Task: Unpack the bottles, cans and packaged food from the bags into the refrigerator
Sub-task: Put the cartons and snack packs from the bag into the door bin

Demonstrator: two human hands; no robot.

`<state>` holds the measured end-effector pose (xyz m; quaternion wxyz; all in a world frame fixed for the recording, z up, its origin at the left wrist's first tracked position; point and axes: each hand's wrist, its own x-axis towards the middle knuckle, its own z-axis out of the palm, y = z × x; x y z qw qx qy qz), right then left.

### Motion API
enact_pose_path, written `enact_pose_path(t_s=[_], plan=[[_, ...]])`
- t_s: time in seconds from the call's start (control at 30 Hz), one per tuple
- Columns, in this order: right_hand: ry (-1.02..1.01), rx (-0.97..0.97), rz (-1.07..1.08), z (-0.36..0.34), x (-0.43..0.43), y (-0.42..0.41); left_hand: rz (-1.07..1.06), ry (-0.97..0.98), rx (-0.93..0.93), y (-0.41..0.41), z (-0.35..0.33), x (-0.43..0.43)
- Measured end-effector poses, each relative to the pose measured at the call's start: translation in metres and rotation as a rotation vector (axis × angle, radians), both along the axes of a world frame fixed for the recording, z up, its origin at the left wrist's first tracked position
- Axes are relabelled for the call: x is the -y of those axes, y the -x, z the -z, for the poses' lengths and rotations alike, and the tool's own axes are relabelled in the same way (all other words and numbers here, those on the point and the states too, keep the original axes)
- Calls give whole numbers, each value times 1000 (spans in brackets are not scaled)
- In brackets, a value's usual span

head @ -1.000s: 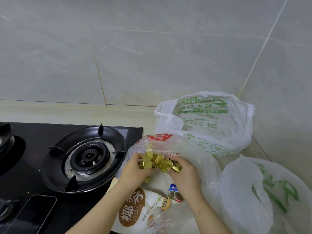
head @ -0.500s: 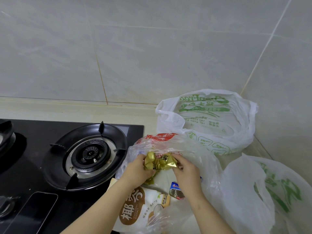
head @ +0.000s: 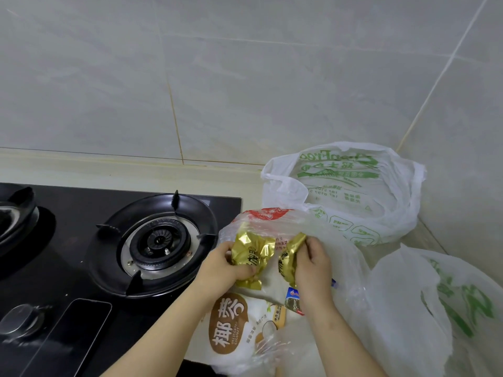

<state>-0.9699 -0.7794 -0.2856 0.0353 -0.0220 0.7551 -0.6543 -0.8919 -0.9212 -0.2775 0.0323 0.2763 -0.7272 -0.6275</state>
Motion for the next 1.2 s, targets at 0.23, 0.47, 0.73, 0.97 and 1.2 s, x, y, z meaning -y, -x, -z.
enact_pose_path(t_s=[0.23, 0.47, 0.73, 0.97, 1.2], plan=[[35, 54, -20, -27, 16, -34, 70, -454, 24, -23, -20, 19], [76, 202, -64, -40, 41, -67, 46, -476, 50, -66, -24, 40], [114, 197, -214, -46, 74, -88, -153, -419, -123, -108, -41, 48], [63, 198, -455, -59, 98, -103, -439, -353, -235, -150, -50, 43], [18, 240, -735, -59, 103, -133, -716, -300, -295, -197, -46, 5]])
